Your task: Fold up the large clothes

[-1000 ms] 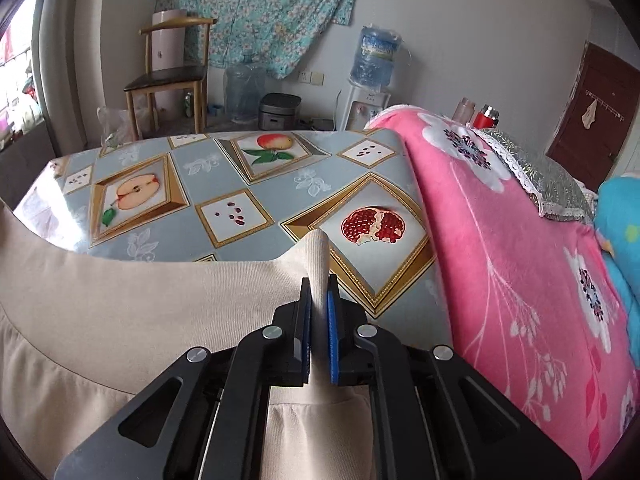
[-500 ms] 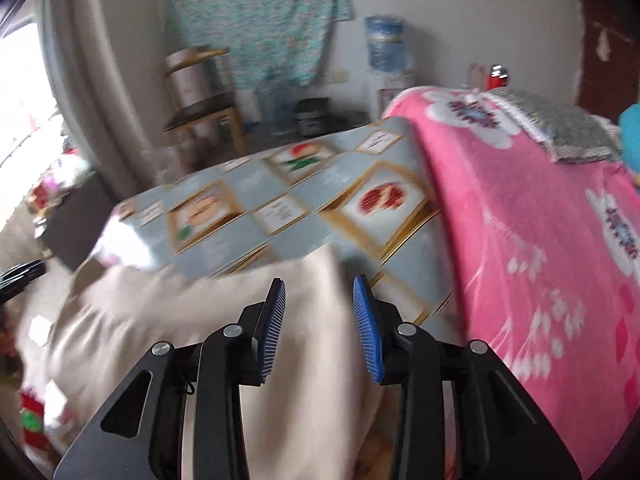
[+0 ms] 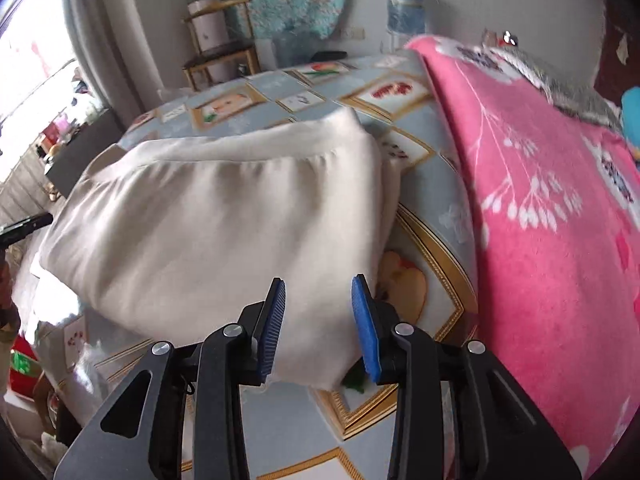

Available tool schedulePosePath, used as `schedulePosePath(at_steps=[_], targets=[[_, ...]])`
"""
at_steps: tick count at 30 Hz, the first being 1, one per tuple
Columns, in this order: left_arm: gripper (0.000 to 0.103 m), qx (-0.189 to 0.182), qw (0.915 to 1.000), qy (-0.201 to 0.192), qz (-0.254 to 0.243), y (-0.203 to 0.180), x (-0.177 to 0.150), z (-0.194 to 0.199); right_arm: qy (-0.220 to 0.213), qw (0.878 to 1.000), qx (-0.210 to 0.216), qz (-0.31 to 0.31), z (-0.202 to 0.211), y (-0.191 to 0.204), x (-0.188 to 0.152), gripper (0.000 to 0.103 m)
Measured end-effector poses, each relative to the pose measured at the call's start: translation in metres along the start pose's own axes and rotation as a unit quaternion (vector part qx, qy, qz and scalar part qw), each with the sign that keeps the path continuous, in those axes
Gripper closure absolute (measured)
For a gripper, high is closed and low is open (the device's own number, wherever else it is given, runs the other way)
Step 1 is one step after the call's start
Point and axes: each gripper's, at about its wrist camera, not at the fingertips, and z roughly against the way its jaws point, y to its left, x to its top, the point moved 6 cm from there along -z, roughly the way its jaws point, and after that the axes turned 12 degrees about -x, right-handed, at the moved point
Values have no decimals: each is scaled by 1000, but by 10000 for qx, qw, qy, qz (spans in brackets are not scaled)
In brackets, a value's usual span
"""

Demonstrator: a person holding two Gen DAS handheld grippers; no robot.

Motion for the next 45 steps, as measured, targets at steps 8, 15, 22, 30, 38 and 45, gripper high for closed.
schedulePosePath(at_steps=[8, 15, 22, 30, 38, 45], targets=[[68, 82, 9992, 371, -75, -8, -38, -18, 273, 9995, -151, -73, -10, -10, -14, 65], [68, -150, 9993, -110, -326, -21, 40, -14, -478, 9977, -430, 228, 4, 17, 70, 65], [68, 131, 9957, 241, 881, 41, 93, -112, 55, 9965, -807, 221, -100, 44, 136, 65], [73, -50, 9888, 37, 1488, 81, 87, -85, 437, 9953, -676, -543, -103, 2, 130, 65], [71, -675, 9964, 341, 382, -15, 41, -46, 115, 9984, 72, 544, -23, 53, 51, 62], [72, 194, 9986, 480, 50, -26, 9, -50, 501, 9980, -372, -46, -27, 28, 16, 51]])
